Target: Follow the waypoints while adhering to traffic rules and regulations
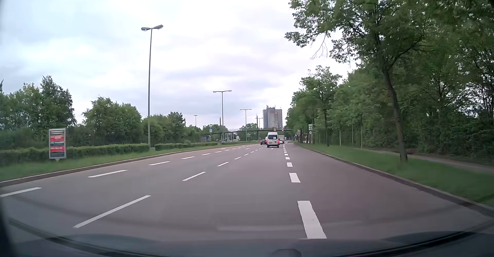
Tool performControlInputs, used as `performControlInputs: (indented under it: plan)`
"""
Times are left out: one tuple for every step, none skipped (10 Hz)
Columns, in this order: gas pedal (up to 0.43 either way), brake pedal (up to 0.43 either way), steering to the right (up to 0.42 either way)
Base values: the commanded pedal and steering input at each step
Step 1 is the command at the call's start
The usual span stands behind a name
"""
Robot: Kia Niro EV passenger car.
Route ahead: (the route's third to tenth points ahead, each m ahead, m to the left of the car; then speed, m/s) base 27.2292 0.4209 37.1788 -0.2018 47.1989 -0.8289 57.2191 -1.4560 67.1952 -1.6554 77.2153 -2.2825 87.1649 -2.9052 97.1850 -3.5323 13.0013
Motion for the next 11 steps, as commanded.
performControlInputs:
  plan:
    - [0.15, 0.0, 0.002]
    - [0.15, 0.0, 0.002]
    - [0.15, 0.0, 0.002]
    - [0.15, 0.0, 0.002]
    - [0.138, 0.0, 0.002]
    - [0.13, 0.0, 0.002]
    - [0.118, 0.0, 0.002]
    - [0.11, 0.0, 0.002]
    - [0.098, 0.0, 0.002]
    - [0.087, 0.0, 0.002]
    - [0.079, 0.0, 0.001]
